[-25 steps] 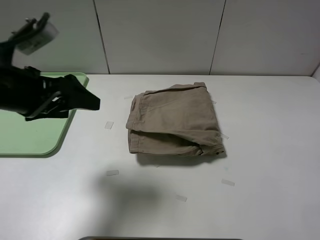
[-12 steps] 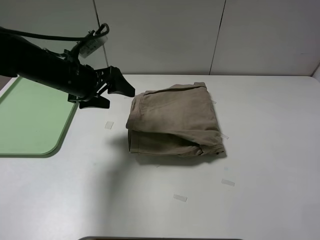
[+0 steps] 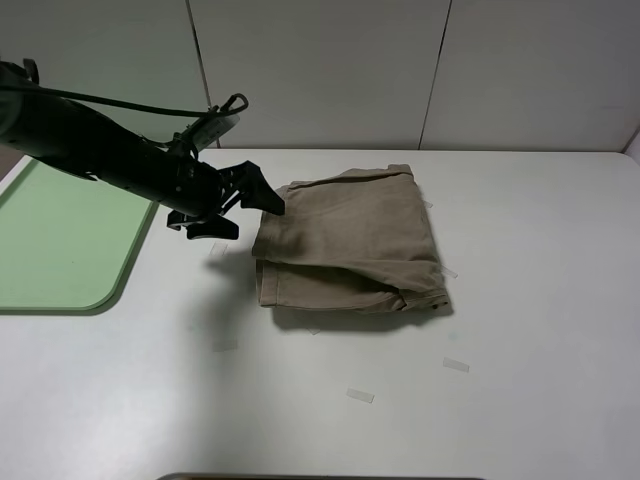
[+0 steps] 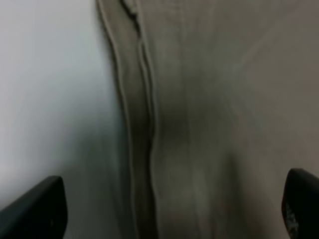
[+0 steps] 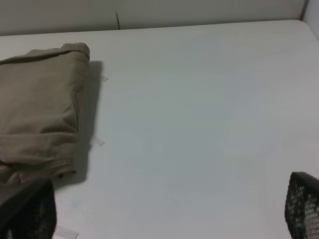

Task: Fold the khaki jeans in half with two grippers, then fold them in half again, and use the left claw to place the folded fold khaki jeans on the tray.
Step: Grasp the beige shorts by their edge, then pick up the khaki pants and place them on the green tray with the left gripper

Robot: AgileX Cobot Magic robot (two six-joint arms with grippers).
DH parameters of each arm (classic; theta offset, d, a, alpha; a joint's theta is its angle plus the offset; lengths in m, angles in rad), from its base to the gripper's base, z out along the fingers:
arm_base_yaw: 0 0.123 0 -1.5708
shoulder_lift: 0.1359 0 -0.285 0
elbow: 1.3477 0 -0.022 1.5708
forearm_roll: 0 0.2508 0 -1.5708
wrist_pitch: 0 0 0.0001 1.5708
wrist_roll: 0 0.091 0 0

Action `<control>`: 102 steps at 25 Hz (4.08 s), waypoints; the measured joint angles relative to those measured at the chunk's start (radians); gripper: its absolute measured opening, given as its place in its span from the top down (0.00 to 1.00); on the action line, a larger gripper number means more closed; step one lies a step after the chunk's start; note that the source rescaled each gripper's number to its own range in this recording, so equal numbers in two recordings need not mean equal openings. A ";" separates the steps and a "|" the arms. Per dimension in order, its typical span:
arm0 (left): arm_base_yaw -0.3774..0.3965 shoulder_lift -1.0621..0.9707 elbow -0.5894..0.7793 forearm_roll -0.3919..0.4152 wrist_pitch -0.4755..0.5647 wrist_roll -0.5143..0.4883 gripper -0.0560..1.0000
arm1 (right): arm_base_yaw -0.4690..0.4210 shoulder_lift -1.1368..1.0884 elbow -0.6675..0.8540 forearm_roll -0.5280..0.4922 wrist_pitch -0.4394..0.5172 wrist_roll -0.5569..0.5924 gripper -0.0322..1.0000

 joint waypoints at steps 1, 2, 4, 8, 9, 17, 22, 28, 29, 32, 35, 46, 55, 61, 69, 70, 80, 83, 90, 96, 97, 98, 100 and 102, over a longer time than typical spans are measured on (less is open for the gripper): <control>0.000 0.016 -0.011 -0.001 0.000 0.000 0.14 | 0.000 0.000 0.000 0.000 0.000 0.000 0.00; 0.000 0.031 -0.019 -0.001 0.000 0.000 0.14 | 0.000 0.000 0.000 0.000 0.000 0.000 0.00; 0.000 0.060 -0.041 -0.003 0.002 0.000 0.14 | 0.000 0.000 0.000 0.000 0.000 0.000 0.00; -0.012 0.108 -0.079 -0.005 0.003 0.000 0.14 | 0.000 0.000 0.000 0.000 0.000 0.000 0.00; -0.017 0.118 -0.086 -0.007 0.006 0.000 0.14 | 0.000 0.000 0.000 0.000 0.000 0.000 0.00; -0.074 0.170 -0.138 -0.076 0.029 0.035 0.15 | 0.000 0.000 0.000 0.000 0.000 0.000 0.00; -0.111 0.199 -0.169 -0.113 0.024 0.041 0.15 | 0.000 0.000 0.000 0.000 0.000 0.000 0.00; -0.141 0.223 -0.175 -0.144 -0.007 0.044 0.38 | 0.000 0.000 0.000 -0.004 0.000 0.000 0.00; -0.142 0.224 -0.175 -0.144 -0.009 0.044 0.46 | 0.000 0.000 0.000 -0.004 0.000 0.000 0.00; -0.144 0.233 -0.175 -0.143 -0.014 0.044 0.63 | 0.000 0.000 0.000 -0.004 0.000 0.000 0.00; -0.144 0.235 -0.174 -0.143 -0.021 0.042 0.74 | 0.000 0.000 0.000 -0.004 0.000 0.000 0.00; -0.144 0.235 -0.204 -0.043 -0.011 0.010 0.90 | 0.000 0.000 0.000 -0.007 0.000 0.000 0.00; -0.133 0.238 -0.423 0.554 0.159 -0.319 0.91 | 0.000 0.000 0.000 -0.007 0.000 0.000 0.00; -0.124 0.239 -0.622 0.997 0.340 -0.544 0.91 | 0.000 0.000 0.000 -0.007 0.000 0.000 0.00; -0.119 0.238 -0.827 1.368 0.564 -0.661 0.91 | 0.000 0.000 0.000 -0.007 0.000 0.000 0.00; -0.115 0.234 -0.830 1.392 0.580 -0.667 0.91 | 0.000 0.000 0.000 -0.007 0.000 0.000 0.00; -0.017 0.168 -0.804 1.454 0.636 -0.696 0.91 | 0.000 0.000 0.000 -0.007 0.000 0.000 0.00; 0.025 0.154 -0.773 1.460 0.616 -0.672 0.91 | 0.000 0.000 0.000 -0.007 0.000 0.000 0.00; 0.139 0.153 -0.765 1.475 0.606 -0.584 0.91 | 0.000 0.000 0.000 -0.007 0.000 0.000 0.00; 0.223 0.153 -0.765 1.495 0.618 -0.528 0.91 | 0.000 0.000 0.000 -0.007 0.000 0.000 0.00; 0.240 0.153 -0.765 1.499 0.622 -0.525 0.91 | 0.000 0.000 0.000 -0.007 0.000 0.000 0.00; 0.257 0.153 -0.765 1.506 0.625 -0.525 0.91 | 0.000 0.000 0.000 -0.007 0.000 0.000 0.00; 0.285 0.153 -0.765 1.522 0.629 -0.525 0.91 | 0.000 0.000 0.000 -0.007 0.000 0.000 0.00; 0.314 0.153 -0.765 1.536 0.629 -0.527 0.91 | 0.000 0.000 0.000 -0.007 0.000 0.000 0.00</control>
